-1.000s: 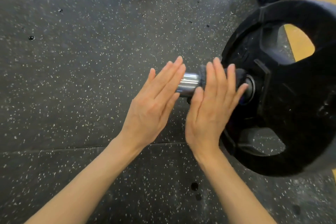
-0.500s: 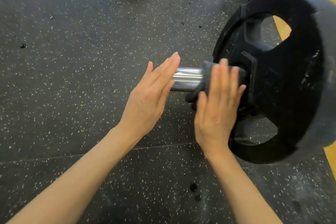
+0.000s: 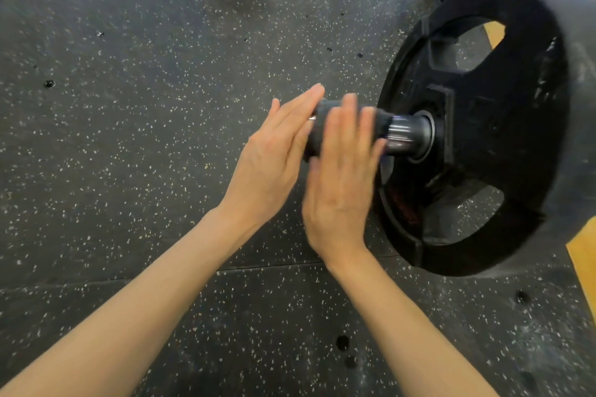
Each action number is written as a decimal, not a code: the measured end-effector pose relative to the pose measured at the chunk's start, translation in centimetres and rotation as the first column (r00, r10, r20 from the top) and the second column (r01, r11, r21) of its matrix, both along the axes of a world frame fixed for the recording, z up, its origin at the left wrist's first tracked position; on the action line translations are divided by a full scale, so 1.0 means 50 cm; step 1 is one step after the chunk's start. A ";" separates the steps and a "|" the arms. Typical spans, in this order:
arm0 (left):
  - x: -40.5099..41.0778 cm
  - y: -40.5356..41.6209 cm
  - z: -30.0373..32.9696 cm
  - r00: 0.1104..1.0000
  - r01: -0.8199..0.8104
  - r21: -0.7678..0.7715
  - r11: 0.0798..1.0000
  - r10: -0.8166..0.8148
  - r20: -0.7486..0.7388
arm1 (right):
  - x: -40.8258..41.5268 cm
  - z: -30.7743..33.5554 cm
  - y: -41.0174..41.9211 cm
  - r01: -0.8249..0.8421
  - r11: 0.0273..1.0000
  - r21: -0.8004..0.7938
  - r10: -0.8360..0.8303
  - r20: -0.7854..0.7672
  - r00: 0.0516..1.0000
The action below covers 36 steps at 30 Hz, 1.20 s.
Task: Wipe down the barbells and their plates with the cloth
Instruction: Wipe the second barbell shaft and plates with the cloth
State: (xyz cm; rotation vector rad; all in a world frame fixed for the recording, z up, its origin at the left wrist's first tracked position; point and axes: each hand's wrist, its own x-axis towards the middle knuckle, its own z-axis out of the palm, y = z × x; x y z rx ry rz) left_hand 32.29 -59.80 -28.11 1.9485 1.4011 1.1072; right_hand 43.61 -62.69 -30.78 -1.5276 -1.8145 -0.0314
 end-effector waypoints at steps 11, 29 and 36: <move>0.002 0.029 0.001 1.000 -0.017 -0.022 1.000 0.017 0.001 | 0.013 0.006 0.027 -0.083 0.996 -0.029 0.085 0.074 0.994; 0.010 -0.011 -0.002 0.996 -0.058 0.037 0.998 0.060 -0.064 | 0.040 0.070 0.003 0.049 0.993 -0.109 -0.027 0.192 0.981; 0.016 -0.054 0.001 0.964 -0.095 0.104 0.990 0.118 -0.239 | 0.021 0.157 0.120 0.179 0.888 -0.424 -0.026 0.342 0.939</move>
